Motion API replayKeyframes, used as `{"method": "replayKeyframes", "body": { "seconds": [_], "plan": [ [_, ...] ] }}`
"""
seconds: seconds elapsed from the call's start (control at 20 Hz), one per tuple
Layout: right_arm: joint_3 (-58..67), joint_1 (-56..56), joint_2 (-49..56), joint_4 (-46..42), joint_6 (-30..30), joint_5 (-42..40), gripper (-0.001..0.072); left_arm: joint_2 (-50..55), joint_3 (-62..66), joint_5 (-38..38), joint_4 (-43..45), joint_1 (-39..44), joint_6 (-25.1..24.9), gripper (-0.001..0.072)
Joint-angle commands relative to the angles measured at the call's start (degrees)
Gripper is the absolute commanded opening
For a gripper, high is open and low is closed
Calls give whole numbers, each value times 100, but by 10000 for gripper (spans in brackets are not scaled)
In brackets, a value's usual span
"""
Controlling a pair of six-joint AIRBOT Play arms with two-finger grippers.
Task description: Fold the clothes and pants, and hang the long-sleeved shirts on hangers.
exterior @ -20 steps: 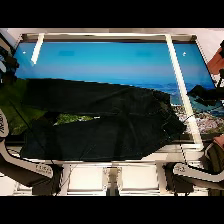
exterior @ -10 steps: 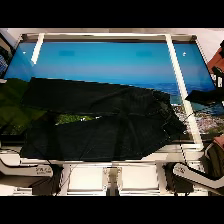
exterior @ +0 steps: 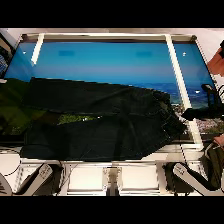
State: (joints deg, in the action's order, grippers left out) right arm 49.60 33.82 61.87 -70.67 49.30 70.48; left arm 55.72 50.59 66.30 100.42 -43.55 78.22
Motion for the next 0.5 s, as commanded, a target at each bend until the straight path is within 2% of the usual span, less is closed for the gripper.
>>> {"method": "replayKeyframes", "body": {
  "seconds": [0.0, 0.2, 0.35, 0.4, 0.45],
  "plan": [
    [-96, 7, -63, 50, 20, -48, 555, -345, -1537, 310, -271, -387, -769, 391],
    [-98, 7, -63, 149, 59, -63, 556, -343, -1878, 503, 94, -579, -831, 390],
    [-96, 7, -63, 138, 243, -61, 555, -129, -1882, 647, 232, -584, -1143, 391],
    [-96, 7, -63, 140, 278, -39, 555, 11, -1880, 667, 328, -584, -1161, 416],
    [-96, 7, -63, 140, 278, 4, 555, 109, -1880, 638, 400, -584, -1161, 478]
  ]
}}
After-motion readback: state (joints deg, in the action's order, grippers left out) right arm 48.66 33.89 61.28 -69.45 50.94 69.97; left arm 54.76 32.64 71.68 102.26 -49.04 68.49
